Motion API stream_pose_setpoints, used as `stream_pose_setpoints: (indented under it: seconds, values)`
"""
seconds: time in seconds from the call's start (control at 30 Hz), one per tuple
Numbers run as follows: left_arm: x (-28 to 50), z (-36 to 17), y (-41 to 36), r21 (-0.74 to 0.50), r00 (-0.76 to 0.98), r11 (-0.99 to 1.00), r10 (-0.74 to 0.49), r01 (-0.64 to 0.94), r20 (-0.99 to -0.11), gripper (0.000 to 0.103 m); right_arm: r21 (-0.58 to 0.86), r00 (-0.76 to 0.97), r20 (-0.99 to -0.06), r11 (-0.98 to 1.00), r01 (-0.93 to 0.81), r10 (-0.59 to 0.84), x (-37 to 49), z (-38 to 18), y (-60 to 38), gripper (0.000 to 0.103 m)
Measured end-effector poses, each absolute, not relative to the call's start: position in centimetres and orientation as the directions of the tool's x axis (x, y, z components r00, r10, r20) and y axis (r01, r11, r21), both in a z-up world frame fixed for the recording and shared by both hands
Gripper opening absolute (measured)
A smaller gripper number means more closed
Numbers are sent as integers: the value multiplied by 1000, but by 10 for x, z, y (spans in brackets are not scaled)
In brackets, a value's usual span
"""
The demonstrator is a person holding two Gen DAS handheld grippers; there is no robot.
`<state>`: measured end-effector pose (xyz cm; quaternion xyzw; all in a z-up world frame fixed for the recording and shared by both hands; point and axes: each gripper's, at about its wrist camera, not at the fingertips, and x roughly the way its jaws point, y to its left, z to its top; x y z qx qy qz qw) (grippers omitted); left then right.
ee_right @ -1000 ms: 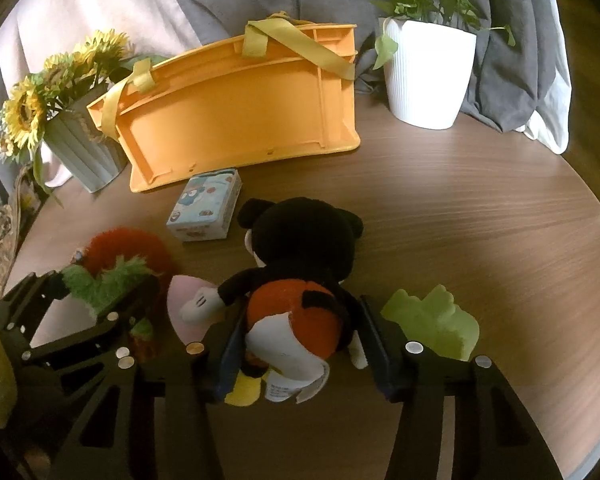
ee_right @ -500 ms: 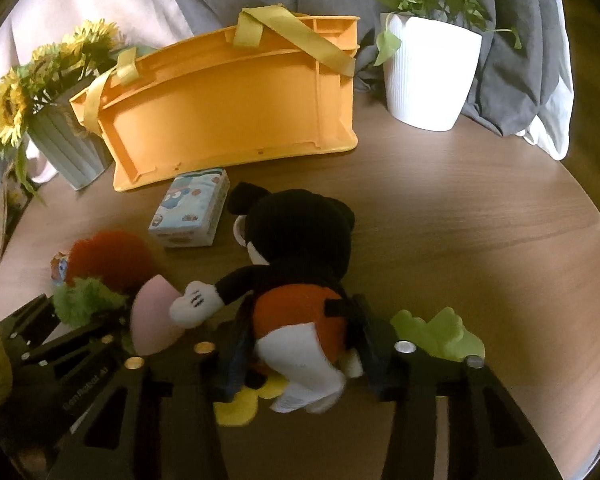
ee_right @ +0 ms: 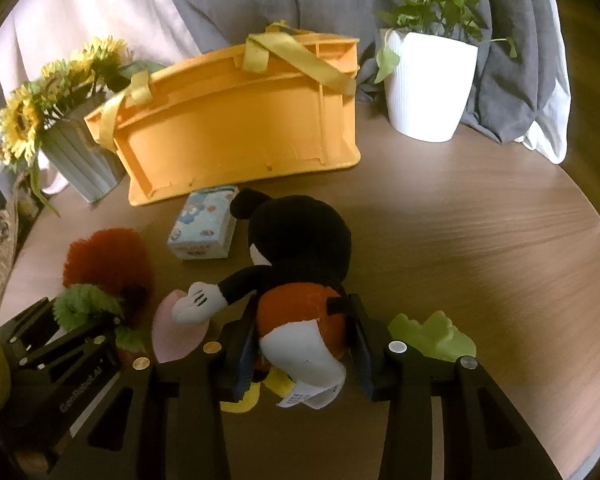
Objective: Organize soft objects
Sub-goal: 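Grasp the red-and-green plush with the left tool while the right tool grasps the Mickey plush, then lift both plush toys and carry them over the orange crate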
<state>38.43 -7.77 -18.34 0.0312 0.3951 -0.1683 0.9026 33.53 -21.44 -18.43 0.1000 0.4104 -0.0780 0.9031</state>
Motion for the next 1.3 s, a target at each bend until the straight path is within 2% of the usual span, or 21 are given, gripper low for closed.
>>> stream_pose_setpoints:
  seconds: [0.7, 1.3]
  values:
    - [358, -101, -67, -113, 719, 941, -318, 319, -618, 38, 154, 757, -652, 971, 183, -39, 311, -114, -208, 41]
    - [360, -26, -54, -113, 820, 935, -349, 335, -453, 38, 159, 861, -506, 977, 143, -44, 311, -40, -201, 41]
